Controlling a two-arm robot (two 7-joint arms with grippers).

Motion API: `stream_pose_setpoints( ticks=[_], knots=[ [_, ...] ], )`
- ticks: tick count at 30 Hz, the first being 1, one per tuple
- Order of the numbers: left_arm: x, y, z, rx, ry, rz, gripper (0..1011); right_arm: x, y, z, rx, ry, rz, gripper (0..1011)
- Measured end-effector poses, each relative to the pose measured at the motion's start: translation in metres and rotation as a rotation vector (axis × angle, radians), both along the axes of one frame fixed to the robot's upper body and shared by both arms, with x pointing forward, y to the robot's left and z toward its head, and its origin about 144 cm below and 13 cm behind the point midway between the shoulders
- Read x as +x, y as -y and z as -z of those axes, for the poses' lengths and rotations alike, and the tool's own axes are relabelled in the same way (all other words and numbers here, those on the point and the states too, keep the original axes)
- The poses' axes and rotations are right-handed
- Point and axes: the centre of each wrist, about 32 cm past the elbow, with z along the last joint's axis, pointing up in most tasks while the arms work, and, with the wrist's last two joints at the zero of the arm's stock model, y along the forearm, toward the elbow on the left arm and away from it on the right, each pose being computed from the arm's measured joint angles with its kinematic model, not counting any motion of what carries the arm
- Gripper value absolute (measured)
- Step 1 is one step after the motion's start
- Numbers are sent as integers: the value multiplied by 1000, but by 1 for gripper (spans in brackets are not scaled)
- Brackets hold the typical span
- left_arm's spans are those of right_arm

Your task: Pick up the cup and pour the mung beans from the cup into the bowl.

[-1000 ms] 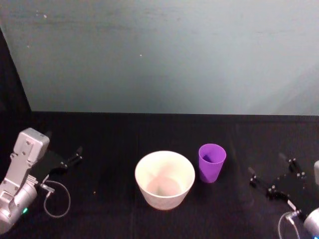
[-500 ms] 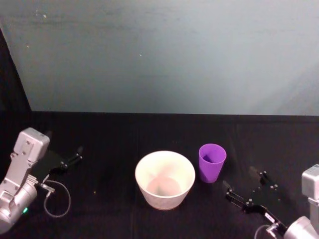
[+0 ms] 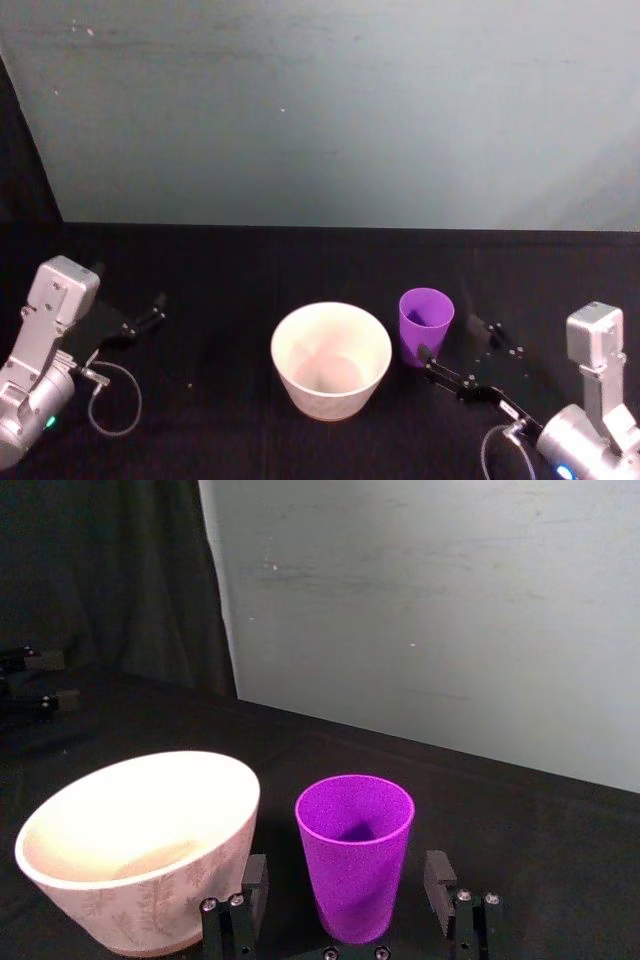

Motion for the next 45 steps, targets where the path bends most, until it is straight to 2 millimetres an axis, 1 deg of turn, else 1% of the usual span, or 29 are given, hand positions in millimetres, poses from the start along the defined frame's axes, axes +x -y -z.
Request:
stream_pose_setpoints(
  ticks=[1, 3, 10, 19, 31, 45],
  knots=[
    [0, 0, 0, 0, 0, 0, 1000, 4, -2, 1, 4, -5, -7, 1003],
    [0, 0, 0, 0, 0, 0, 1000, 6, -3, 1, 5, -8, -11, 1003],
    [0, 0, 0, 0, 0, 0, 1000, 21, -12, 5, 3, -16, -26, 1003],
    [0, 0, 0, 0, 0, 0, 1000, 32, -19, 7, -7, -5, -16, 1003],
    [0, 0, 0, 0, 0, 0, 1000, 40, -21, 7, -3, 6, 7, 1003],
    [0, 0, 0, 0, 0, 0, 1000, 42, -23, 8, 4, 9, 10, 1003]
  ],
)
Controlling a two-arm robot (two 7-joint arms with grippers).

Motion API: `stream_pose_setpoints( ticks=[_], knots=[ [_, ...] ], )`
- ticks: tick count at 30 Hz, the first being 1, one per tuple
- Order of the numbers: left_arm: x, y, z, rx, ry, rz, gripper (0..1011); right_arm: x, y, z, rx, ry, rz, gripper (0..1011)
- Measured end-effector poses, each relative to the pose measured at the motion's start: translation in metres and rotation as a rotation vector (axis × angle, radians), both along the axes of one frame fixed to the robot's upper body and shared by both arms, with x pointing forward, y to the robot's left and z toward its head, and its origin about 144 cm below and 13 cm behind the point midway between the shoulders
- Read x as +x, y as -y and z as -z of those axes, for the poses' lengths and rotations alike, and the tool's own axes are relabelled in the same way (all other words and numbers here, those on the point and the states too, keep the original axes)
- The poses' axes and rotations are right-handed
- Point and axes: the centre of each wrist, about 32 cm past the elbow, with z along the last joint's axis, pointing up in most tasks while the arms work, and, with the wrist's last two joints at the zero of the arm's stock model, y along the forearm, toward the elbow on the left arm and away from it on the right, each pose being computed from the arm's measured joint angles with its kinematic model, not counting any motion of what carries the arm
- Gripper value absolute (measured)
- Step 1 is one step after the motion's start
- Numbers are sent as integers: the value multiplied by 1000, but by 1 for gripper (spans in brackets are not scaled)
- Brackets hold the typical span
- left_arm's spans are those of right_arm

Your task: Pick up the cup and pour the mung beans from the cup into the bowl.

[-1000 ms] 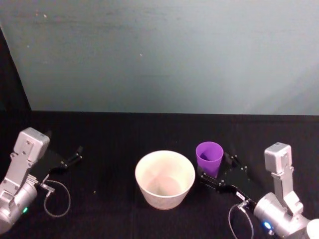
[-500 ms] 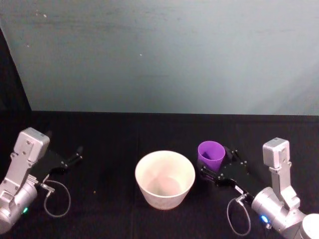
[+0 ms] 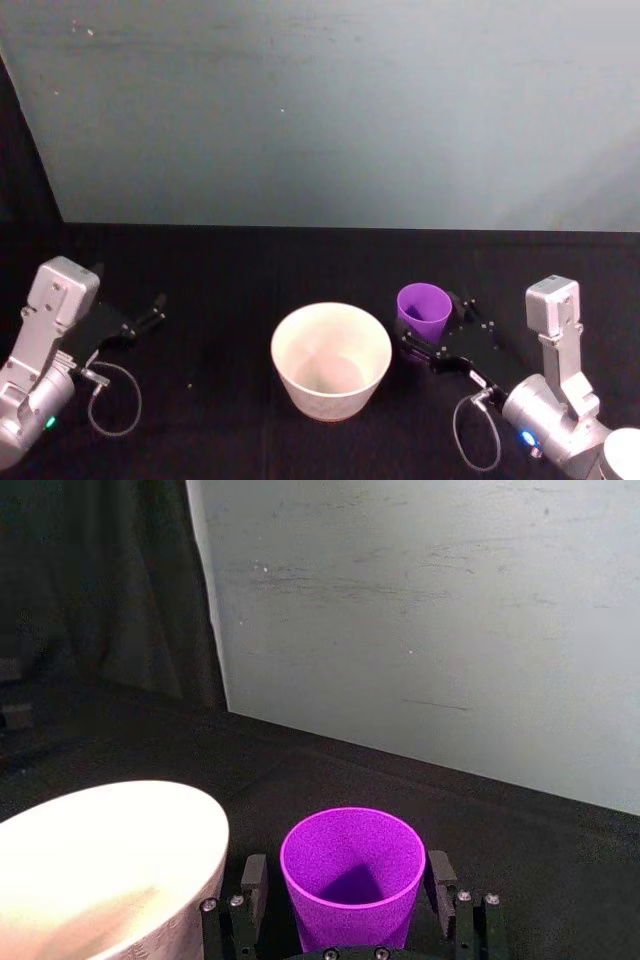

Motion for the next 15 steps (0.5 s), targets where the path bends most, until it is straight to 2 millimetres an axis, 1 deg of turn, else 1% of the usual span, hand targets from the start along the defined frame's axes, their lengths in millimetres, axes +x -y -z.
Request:
stream_pose_setpoints(
  ticks=[7, 9, 15],
  knots=[
    [0, 0, 0, 0, 0, 0, 1000, 0, 0, 0, -1, 0, -1, 1003],
    [0, 0, 0, 0, 0, 0, 1000, 0, 0, 0, -1, 0, -1, 985],
    [0, 0, 0, 0, 0, 0, 1000, 0, 0, 0, -1, -1, -2, 838]
  ],
)
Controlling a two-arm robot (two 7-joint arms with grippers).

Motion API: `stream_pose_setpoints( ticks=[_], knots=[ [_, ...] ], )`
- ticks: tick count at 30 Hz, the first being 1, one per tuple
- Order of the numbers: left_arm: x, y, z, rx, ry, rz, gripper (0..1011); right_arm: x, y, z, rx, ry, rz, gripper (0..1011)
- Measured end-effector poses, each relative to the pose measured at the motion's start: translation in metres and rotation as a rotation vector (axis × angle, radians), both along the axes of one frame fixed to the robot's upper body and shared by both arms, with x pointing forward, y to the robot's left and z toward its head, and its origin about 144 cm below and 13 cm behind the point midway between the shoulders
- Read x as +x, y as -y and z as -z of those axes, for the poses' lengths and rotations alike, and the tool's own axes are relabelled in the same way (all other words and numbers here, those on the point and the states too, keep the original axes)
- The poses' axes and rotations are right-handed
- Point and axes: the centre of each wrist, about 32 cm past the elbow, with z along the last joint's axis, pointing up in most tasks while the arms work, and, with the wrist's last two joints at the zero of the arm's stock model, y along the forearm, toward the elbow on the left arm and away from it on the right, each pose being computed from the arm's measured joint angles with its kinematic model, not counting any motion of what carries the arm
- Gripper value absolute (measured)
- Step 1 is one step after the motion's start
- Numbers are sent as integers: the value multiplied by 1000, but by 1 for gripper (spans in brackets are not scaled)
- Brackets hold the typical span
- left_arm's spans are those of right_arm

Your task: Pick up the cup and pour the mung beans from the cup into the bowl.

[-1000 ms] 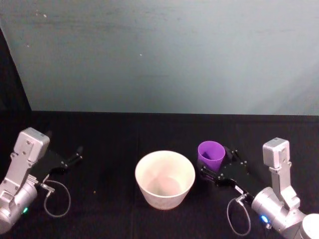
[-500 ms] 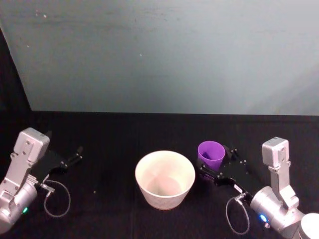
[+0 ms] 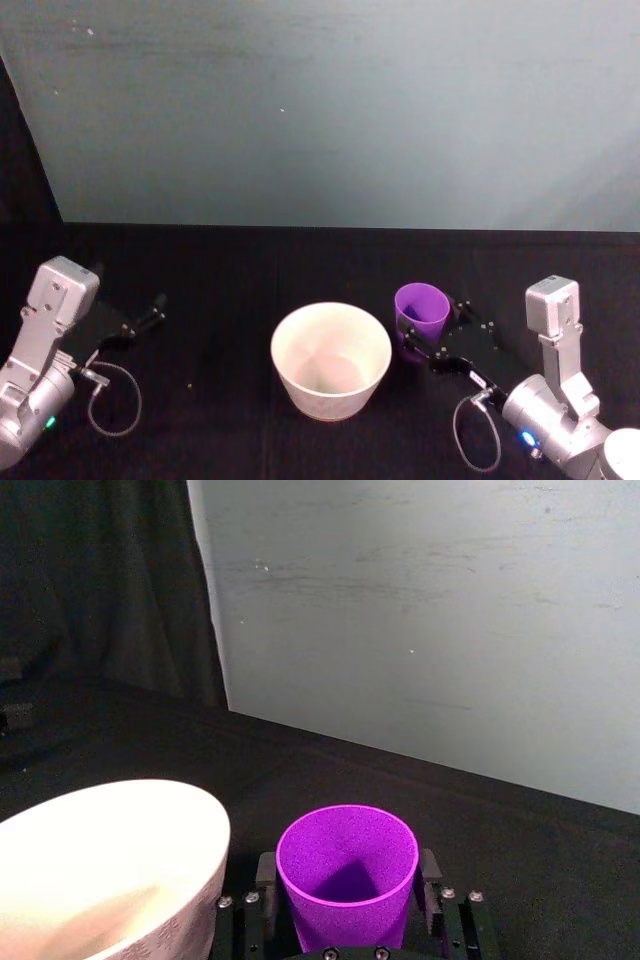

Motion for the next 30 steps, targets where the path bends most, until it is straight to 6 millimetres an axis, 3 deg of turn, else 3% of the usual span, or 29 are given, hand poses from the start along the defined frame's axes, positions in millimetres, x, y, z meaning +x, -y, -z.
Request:
stream_pose_setpoints(
  ticks=[5, 20, 30],
  knots=[
    [0, 0, 0, 0, 0, 0, 1000, 0, 0, 0, 0, 0, 0, 774],
    [0, 0, 0, 0, 0, 0, 1000, 0, 1, -2, 3, -2, 2, 715],
    [0, 0, 0, 0, 0, 0, 1000, -5, 6, -31, 54, 0, -8, 716]
  ],
)
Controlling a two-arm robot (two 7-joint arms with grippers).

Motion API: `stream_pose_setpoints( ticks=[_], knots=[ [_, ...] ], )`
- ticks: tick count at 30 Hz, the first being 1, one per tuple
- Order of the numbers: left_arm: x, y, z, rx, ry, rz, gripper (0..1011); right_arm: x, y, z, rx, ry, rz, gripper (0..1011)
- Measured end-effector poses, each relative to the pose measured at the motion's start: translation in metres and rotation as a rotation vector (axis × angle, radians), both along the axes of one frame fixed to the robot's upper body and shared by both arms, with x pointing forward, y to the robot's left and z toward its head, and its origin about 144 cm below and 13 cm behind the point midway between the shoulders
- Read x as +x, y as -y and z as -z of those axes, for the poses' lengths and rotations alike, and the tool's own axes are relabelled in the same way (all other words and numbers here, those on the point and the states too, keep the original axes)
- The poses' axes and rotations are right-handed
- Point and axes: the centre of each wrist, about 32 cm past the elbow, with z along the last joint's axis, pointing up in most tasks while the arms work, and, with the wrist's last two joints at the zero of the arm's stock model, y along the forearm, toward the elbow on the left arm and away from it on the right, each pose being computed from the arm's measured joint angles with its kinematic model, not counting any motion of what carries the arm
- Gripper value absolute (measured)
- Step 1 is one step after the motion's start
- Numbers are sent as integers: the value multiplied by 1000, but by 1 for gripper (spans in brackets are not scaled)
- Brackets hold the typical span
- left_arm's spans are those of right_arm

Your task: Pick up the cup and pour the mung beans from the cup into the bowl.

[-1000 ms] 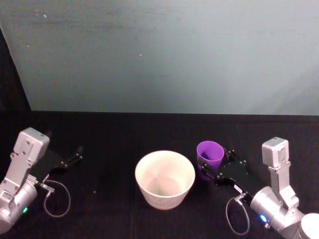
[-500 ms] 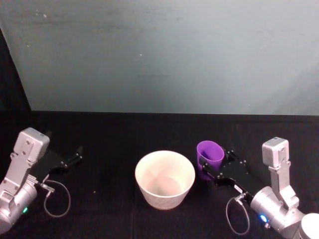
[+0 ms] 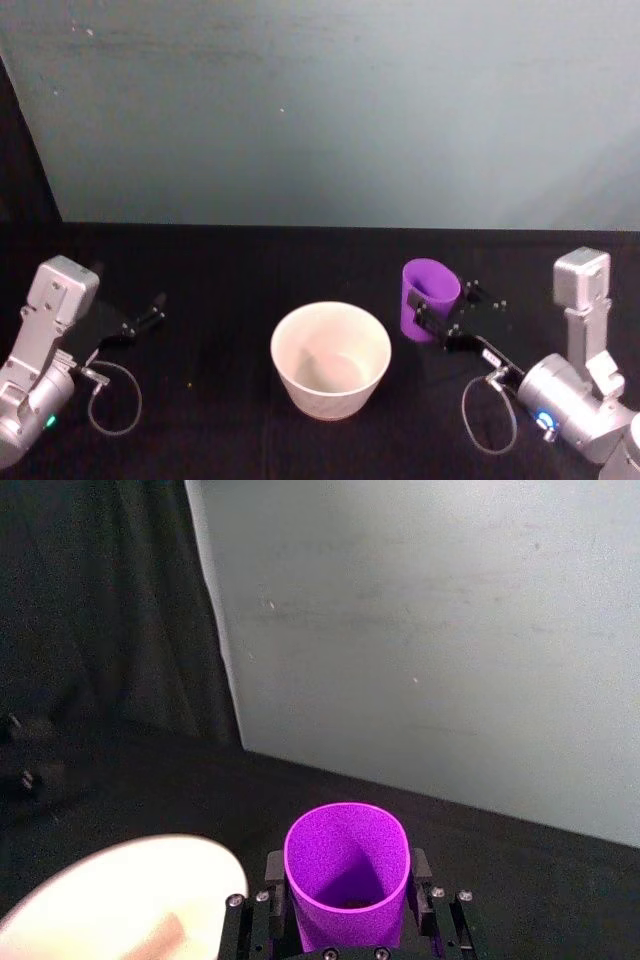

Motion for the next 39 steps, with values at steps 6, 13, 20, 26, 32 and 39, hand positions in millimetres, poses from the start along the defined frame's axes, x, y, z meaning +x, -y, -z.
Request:
stream_pose_setpoints(
  ticks=[6, 13, 20, 26, 32, 39],
  knots=[
    [0, 0, 0, 0, 0, 0, 1000, -3, 4, -21, 41, -3, -20, 716],
    [0, 0, 0, 0, 0, 0, 1000, -6, 8, -50, 17, 11, -32, 716],
    [0, 0, 0, 0, 0, 0, 1000, -8, 13, -73, 7, 14, -33, 715],
    [0, 0, 0, 0, 0, 0, 1000, -10, 16, -96, -12, 25, -43, 715],
    [0, 0, 0, 0, 0, 0, 1000, -13, 18, -113, -30, 33, -41, 715],
    [0, 0, 0, 0, 0, 0, 1000, -18, 19, -131, -46, 42, -34, 715]
  ],
)
